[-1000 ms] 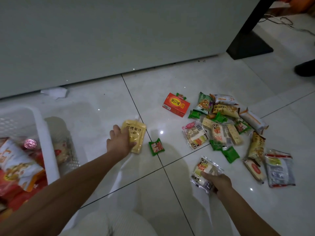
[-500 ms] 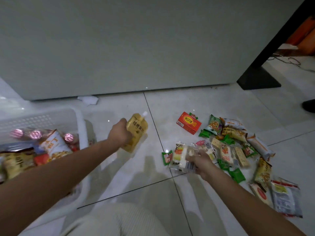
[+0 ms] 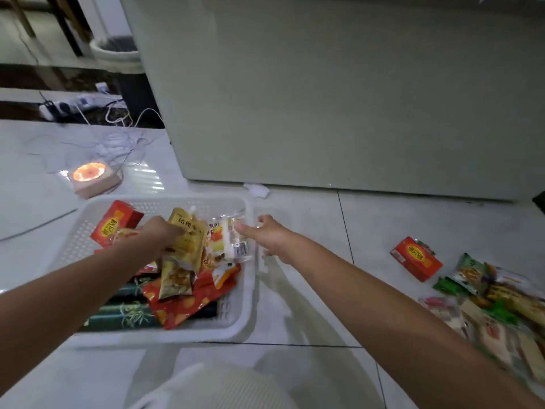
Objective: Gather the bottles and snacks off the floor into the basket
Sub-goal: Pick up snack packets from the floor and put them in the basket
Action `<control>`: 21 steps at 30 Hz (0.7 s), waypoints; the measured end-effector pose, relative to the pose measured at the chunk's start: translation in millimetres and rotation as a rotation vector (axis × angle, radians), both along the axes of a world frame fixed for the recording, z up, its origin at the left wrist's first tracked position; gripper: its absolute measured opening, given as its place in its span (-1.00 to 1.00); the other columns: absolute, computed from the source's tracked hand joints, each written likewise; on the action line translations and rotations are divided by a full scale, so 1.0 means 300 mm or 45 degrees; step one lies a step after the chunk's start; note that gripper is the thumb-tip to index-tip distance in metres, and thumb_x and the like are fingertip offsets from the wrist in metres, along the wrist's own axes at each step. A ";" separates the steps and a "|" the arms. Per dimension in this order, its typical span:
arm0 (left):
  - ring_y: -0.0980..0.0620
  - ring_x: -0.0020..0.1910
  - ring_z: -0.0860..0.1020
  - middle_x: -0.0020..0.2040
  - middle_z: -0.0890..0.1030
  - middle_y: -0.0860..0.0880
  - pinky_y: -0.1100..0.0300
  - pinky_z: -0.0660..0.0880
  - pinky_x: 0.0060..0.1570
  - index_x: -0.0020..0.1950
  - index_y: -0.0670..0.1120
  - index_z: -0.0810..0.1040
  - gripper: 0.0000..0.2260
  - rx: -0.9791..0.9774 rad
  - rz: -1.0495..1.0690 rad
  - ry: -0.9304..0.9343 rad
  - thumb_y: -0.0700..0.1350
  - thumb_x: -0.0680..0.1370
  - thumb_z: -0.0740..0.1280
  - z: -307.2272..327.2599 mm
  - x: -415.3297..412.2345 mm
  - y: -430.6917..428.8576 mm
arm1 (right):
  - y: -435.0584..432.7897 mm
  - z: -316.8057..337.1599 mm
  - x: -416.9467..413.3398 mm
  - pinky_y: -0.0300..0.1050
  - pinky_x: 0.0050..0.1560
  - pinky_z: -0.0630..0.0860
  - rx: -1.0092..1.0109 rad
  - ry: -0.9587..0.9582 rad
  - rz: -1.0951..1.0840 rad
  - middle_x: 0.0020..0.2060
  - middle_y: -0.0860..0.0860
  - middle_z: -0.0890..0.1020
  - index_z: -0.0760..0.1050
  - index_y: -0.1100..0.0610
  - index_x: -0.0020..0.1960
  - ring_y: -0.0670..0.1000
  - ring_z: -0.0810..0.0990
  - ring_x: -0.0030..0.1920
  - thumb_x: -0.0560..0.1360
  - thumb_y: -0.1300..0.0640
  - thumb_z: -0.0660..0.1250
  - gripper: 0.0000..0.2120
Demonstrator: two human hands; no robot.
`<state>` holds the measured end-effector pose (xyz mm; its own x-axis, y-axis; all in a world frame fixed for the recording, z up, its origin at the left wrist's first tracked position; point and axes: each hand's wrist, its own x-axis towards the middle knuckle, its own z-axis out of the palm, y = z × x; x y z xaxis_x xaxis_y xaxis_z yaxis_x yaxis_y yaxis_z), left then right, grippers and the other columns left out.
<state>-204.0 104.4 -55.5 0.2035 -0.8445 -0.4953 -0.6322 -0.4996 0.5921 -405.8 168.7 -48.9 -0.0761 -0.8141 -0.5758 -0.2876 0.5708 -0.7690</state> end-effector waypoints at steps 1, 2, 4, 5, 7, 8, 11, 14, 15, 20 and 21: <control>-0.24 -0.08 0.52 0.00 0.55 -0.30 -0.03 0.48 -0.10 0.20 -0.34 0.41 -0.62 -0.027 -0.037 -0.170 -0.07 0.56 0.31 -0.013 0.006 0.013 | 0.014 -0.012 -0.014 0.02 0.29 0.40 0.042 0.040 0.025 0.46 0.11 0.26 0.08 0.14 0.50 0.15 0.33 0.40 0.47 -0.21 0.29 -0.23; -0.28 0.02 0.50 0.07 0.53 -0.32 -0.05 0.44 -0.01 0.23 -0.34 0.38 -0.58 -0.090 -0.075 -0.353 0.00 0.58 0.25 -0.032 0.009 0.021 | 0.030 -0.026 -0.048 0.02 0.28 0.41 0.075 0.073 0.017 0.48 0.11 0.23 0.05 0.14 0.52 0.16 0.32 0.41 0.48 -0.22 0.26 -0.22; -0.34 0.29 0.34 0.31 0.38 -0.36 -0.13 0.28 0.25 0.34 -0.31 0.29 -0.51 -0.301 -0.169 -0.628 0.06 0.60 0.17 -0.072 -0.005 0.033 | 0.062 -0.052 -0.149 0.03 0.26 0.43 0.114 0.125 -0.055 0.48 0.11 0.24 0.06 0.17 0.52 0.14 0.35 0.39 0.52 -0.20 0.21 -0.26; -0.34 0.38 0.24 0.40 0.28 -0.37 -0.14 0.18 0.34 0.41 -0.29 0.23 -0.48 -0.430 -0.244 -0.669 0.06 0.60 0.15 -0.087 -0.024 0.037 | 0.081 -0.060 -0.211 0.03 0.24 0.43 0.128 0.149 -0.102 0.47 0.10 0.26 0.08 0.18 0.51 0.13 0.37 0.37 0.53 -0.18 0.20 -0.30; -0.29 0.49 0.04 0.51 0.08 -0.33 -0.10 -0.02 0.45 0.51 -0.26 0.09 -0.42 -0.619 -0.456 -0.653 0.07 0.62 0.08 -0.113 -0.095 0.042 | 0.124 -0.060 -0.344 0.05 0.24 0.42 0.163 0.224 -0.206 0.46 0.10 0.27 0.09 0.18 0.51 0.13 0.37 0.37 0.55 -0.15 0.19 -0.33; -0.24 0.52 -0.04 0.54 0.00 -0.28 -0.07 -0.08 0.48 0.53 -0.23 0.03 -0.41 -0.667 -0.555 -0.626 0.09 0.62 0.04 -0.126 -0.143 0.045 | 0.147 -0.054 -0.411 0.08 0.26 0.40 0.180 0.273 -0.261 0.46 0.10 0.26 0.09 0.18 0.51 0.14 0.36 0.38 0.55 -0.16 0.18 -0.33; -0.15 0.54 -0.16 0.57 -0.14 -0.14 -0.03 -0.13 0.48 0.56 -0.11 -0.07 -0.39 -0.727 -0.801 -0.519 0.16 0.62 0.00 -0.152 -0.316 0.063 | 0.230 -0.032 -0.610 0.14 0.23 0.38 0.205 0.338 -0.467 0.42 0.10 0.30 0.10 0.13 0.51 0.14 0.39 0.33 0.55 -0.19 0.15 -0.34; -0.10 0.54 -0.20 0.57 -0.20 -0.10 -0.01 -0.17 0.47 0.56 -0.04 -0.11 -0.38 -0.824 -1.054 -0.537 0.20 0.60 0.02 -0.175 -0.461 0.085 | 0.345 -0.006 -0.778 0.08 0.03 0.42 0.198 0.368 -0.696 0.24 0.13 0.41 0.23 0.13 0.44 0.15 0.47 0.12 0.54 -0.22 0.14 -0.40; -0.09 0.53 -0.23 0.56 -0.23 -0.09 -0.01 -0.20 0.47 0.56 -0.02 -0.14 -0.37 -0.861 -1.133 -0.577 0.20 0.60 0.02 -0.184 -0.492 0.086 | 0.392 0.000 -0.825 0.07 0.01 0.40 0.227 0.401 -0.761 0.30 0.15 0.40 0.24 0.13 0.43 0.20 0.45 0.21 0.54 -0.22 0.14 -0.40; -0.11 0.51 -0.33 0.52 -0.36 -0.09 -0.04 -0.27 0.46 0.55 -0.01 -0.22 -0.40 -0.949 -1.358 -0.712 0.19 0.61 -0.05 -0.205 -0.586 0.066 | 0.651 0.015 -0.957 0.24 0.27 0.34 0.427 0.451 -0.999 0.43 0.15 0.32 0.23 0.16 0.44 0.26 0.31 0.40 0.56 -0.16 0.17 -0.42; -0.11 0.51 -0.33 0.51 -0.37 -0.08 -0.04 -0.28 0.46 0.54 -0.01 -0.24 -0.40 -0.942 -1.396 -0.720 0.19 0.61 -0.06 -0.203 -0.612 0.068 | 0.693 0.014 -0.968 0.22 0.29 0.34 0.436 0.453 -1.021 0.42 0.18 0.34 0.25 0.17 0.44 0.27 0.31 0.40 0.56 -0.13 0.18 -0.44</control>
<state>-387.6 124.9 -116.3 -0.6881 -0.7243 0.0444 -0.7232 0.6895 0.0404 -696.2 376.6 -44.8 -0.7577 -0.2335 -0.6094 0.1034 0.8790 -0.4654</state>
